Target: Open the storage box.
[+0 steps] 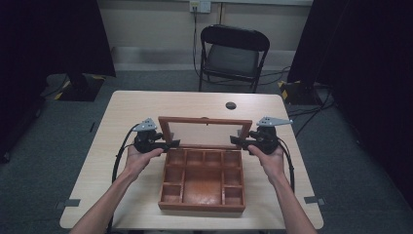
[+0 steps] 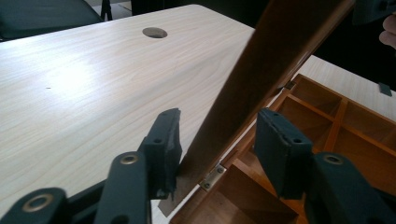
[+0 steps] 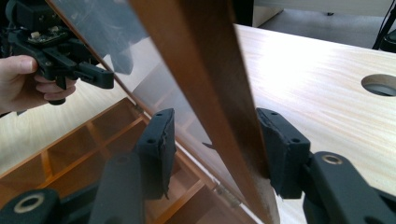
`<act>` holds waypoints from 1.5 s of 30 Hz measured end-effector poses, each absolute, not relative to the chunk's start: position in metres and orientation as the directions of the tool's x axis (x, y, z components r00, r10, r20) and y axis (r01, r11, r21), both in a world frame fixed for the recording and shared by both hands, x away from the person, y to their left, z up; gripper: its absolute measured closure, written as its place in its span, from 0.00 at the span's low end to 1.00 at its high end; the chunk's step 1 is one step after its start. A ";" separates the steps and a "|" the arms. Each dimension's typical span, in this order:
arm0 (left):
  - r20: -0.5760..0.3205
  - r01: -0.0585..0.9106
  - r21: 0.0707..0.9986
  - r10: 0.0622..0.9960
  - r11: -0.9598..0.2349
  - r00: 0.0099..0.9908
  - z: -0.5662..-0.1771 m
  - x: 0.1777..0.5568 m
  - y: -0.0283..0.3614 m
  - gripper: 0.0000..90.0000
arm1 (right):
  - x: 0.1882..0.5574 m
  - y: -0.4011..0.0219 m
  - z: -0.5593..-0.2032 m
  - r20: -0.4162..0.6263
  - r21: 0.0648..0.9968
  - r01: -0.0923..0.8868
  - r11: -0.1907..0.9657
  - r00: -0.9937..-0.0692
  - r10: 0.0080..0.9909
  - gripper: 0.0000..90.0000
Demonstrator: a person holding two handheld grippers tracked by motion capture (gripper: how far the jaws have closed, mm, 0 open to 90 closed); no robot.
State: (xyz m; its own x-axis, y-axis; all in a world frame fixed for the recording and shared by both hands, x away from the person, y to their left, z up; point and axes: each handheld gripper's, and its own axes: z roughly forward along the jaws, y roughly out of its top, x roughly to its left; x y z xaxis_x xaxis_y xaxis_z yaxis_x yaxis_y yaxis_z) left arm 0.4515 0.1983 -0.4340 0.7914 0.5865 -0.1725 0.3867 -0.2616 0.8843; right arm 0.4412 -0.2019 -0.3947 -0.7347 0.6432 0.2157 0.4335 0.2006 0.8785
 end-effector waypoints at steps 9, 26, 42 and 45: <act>-0.192 0.398 0.882 0.580 -0.251 0.791 -0.435 0.453 0.205 0.63 | 0.452 -0.199 -0.397 0.229 0.884 0.432 0.180 -0.735 0.638 0.55; -0.220 0.422 0.876 0.586 -0.232 0.780 -0.442 0.458 0.206 0.64 | 0.459 -0.197 -0.409 0.243 0.881 0.444 0.165 -0.722 0.648 0.50; -0.225 0.431 0.873 0.596 -0.227 0.771 -0.444 0.461 0.208 0.67 | 0.467 -0.192 -0.426 0.260 0.855 0.486 0.184 -0.708 0.657 0.47; -0.224 0.431 0.873 0.596 -0.230 0.771 -0.445 0.461 0.208 0.67 | 0.468 -0.190 -0.429 0.258 0.849 0.491 0.195 -0.707 0.659 0.50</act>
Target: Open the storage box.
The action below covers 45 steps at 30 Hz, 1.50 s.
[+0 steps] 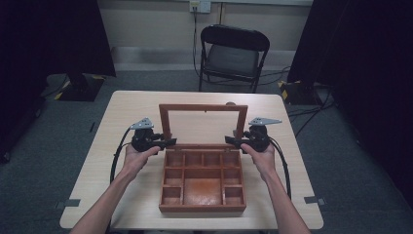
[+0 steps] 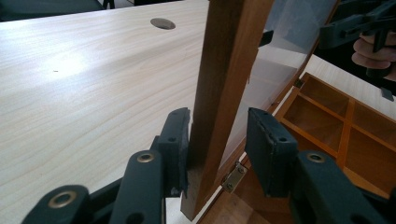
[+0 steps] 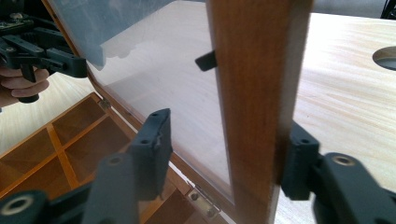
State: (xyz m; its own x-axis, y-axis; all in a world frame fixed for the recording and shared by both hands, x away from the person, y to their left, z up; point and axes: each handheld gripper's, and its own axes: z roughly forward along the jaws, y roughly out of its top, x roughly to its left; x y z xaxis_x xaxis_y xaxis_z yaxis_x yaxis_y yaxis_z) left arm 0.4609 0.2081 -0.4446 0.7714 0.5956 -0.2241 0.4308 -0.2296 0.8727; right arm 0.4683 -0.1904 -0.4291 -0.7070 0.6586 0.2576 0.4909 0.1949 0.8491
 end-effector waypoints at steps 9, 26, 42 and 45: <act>-0.264 0.464 0.861 0.597 -0.209 0.758 -0.451 0.463 0.213 0.68 | 0.470 -0.190 -0.431 0.249 0.851 0.488 0.194 -0.700 0.669 0.52; -0.259 0.473 0.856 0.620 -0.208 0.741 -0.455 0.465 0.212 0.72 | 0.469 -0.195 -0.437 0.245 0.844 0.498 0.198 -0.687 0.684 0.50; -0.285 0.502 0.842 0.627 -0.198 0.725 -0.460 0.469 0.211 0.70 | 0.471 -0.201 -0.447 0.246 0.840 0.512 0.178 -0.653 0.717 0.64; -0.265 0.498 0.840 0.637 -0.216 0.724 -0.460 0.469 0.208 0.67 | 0.471 -0.201 -0.448 0.241 0.841 0.510 0.178 -0.649 0.721 0.63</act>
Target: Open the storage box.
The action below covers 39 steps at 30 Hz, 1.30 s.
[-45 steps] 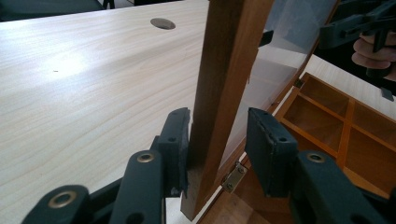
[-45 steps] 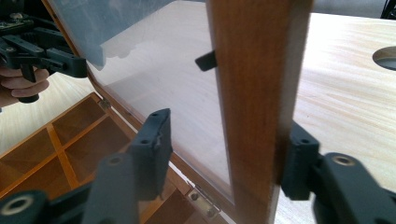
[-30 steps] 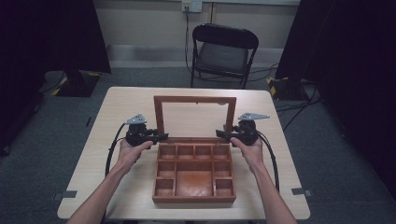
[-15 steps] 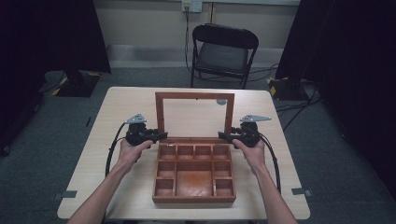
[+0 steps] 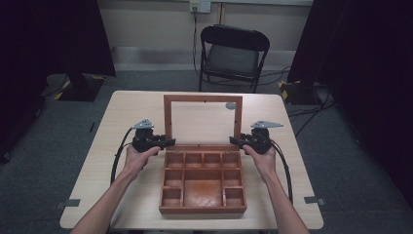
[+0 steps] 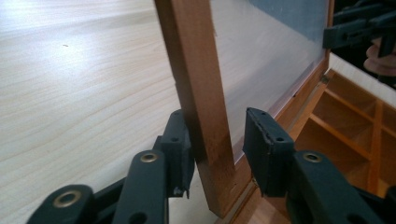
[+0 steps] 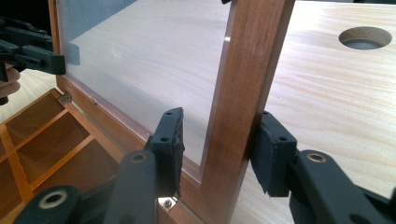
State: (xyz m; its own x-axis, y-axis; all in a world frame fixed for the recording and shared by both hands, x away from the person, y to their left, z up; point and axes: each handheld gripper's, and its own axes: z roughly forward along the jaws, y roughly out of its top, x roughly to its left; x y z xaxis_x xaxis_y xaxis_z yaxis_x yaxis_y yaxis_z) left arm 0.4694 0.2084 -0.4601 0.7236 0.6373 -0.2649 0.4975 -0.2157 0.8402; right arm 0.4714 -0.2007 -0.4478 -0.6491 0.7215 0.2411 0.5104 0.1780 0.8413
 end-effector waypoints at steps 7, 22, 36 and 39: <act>-0.293 0.521 0.830 0.637 -0.200 0.713 -0.464 0.472 0.208 0.64 | 0.473 -0.198 -0.452 0.240 0.832 0.522 0.188 -0.645 0.726 0.56; -0.326 0.555 0.810 0.640 -0.190 0.696 -0.470 0.477 0.209 0.58 | 0.478 -0.196 -0.458 0.259 0.813 0.552 0.184 -0.626 0.735 0.50; -0.354 0.580 0.793 0.634 -0.185 0.687 -0.473 0.482 0.212 0.55 | 0.480 -0.198 -0.462 0.269 0.807 0.564 0.175 -0.615 0.741 0.49; -0.360 0.582 0.793 0.632 -0.181 0.686 -0.474 0.483 0.212 0.55 | 0.480 -0.198 -0.462 0.271 0.806 0.566 0.173 -0.613 0.742 0.48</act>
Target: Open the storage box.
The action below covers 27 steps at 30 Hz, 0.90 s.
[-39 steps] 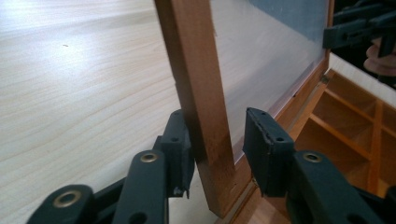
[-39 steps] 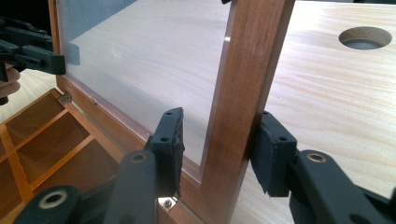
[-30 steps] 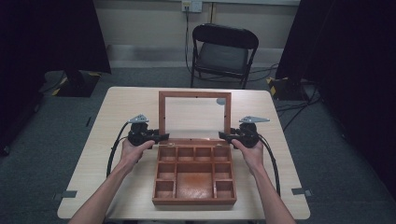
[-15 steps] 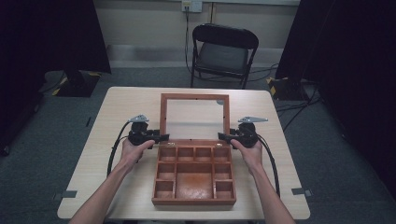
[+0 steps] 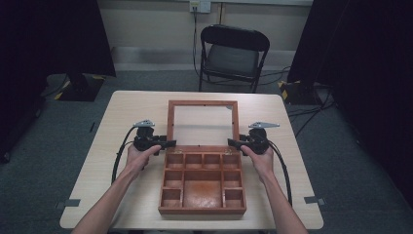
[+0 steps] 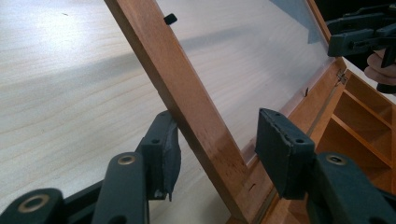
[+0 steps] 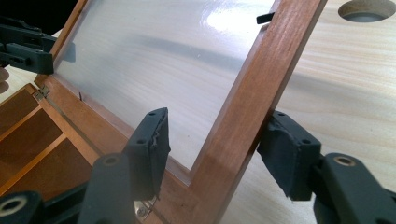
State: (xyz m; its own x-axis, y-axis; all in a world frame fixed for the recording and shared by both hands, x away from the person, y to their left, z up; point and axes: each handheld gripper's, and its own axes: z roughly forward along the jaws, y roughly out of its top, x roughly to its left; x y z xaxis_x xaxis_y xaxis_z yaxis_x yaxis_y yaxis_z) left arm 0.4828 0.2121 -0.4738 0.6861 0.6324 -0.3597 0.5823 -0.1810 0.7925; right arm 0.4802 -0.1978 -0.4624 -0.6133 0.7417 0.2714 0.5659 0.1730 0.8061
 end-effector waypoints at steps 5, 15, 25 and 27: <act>-0.361 0.585 0.792 0.639 -0.175 0.679 -0.475 0.485 0.213 0.53 | 0.481 -0.198 -0.465 0.290 0.796 0.582 0.168 -0.609 0.738 0.45; -0.374 0.596 0.785 0.641 -0.166 0.670 -0.476 0.488 0.211 0.50 | 0.482 -0.195 -0.466 0.286 0.794 0.584 0.170 -0.605 0.743 0.42; -0.386 0.613 0.774 0.650 -0.158 0.655 -0.478 0.489 0.209 0.46 | 0.483 -0.193 -0.470 0.295 0.782 0.599 0.171 -0.599 0.745 0.36; -0.386 0.613 0.774 0.649 -0.158 0.655 -0.479 0.490 0.210 0.46 | 0.483 -0.192 -0.470 0.299 0.776 0.606 0.171 -0.594 0.747 0.35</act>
State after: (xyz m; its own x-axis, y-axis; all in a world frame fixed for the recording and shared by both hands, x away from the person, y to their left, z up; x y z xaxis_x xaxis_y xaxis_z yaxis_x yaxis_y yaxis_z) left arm 0.4896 0.2095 -0.4785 0.6551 0.6494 -0.3863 0.6129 -0.1577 0.7742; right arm 0.4827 -0.1921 -0.4703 -0.5941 0.7467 0.2991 0.6064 0.1714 0.7765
